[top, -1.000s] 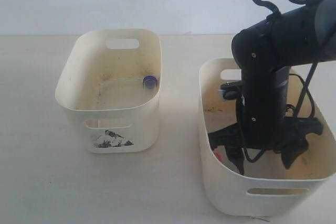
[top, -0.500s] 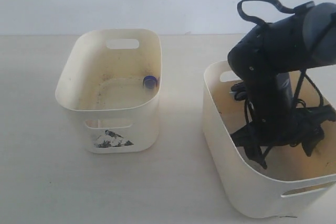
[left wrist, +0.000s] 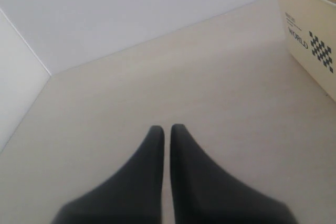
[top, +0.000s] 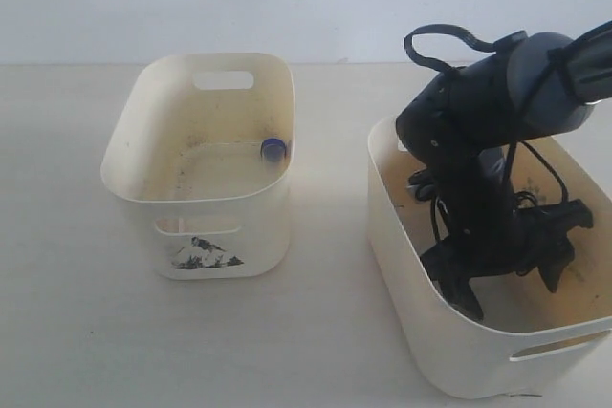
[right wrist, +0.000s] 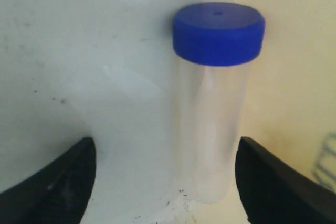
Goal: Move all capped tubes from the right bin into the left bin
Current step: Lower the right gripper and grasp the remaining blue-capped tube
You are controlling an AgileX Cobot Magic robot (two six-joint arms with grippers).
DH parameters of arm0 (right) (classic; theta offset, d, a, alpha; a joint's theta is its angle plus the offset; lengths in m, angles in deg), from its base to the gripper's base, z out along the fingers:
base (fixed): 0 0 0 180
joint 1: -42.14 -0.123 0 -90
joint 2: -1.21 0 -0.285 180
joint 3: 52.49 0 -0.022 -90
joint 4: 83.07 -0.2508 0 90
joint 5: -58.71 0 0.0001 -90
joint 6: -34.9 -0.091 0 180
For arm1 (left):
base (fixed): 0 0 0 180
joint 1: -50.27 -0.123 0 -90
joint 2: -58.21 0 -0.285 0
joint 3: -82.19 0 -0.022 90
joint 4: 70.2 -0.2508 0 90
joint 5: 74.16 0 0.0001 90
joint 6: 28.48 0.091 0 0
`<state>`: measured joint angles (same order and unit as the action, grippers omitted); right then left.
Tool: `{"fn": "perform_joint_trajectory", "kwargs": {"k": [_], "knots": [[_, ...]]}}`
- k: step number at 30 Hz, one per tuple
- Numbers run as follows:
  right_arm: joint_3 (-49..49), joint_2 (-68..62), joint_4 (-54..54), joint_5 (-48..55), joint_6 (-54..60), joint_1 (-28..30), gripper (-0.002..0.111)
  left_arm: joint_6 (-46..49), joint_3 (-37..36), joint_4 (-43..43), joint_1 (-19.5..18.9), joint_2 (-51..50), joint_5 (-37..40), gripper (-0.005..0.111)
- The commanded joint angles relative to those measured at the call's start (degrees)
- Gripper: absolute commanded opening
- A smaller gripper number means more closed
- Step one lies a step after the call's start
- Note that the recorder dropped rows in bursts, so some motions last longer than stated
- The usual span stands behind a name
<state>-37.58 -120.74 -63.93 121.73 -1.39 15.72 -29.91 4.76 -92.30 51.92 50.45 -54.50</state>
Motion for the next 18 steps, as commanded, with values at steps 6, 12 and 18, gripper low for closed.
{"fn": "perform_joint_trajectory", "kwargs": {"k": [6,12,18], "knots": [[1.6,-4.5,-3.2,-9.9,4.4,0.2,0.071,-0.5,0.2,0.2,0.2,0.0,-0.1,0.004],[1.6,-4.5,-7.9,-11.0,12.4,0.2,0.071,-0.5,0.2,0.2,0.2,0.0,-0.1,0.004],[1.6,-4.0,-8.4,-9.1,14.5,0.2,0.071,-0.5,0.2,0.2,0.2,0.0,-0.1,0.004]]}}
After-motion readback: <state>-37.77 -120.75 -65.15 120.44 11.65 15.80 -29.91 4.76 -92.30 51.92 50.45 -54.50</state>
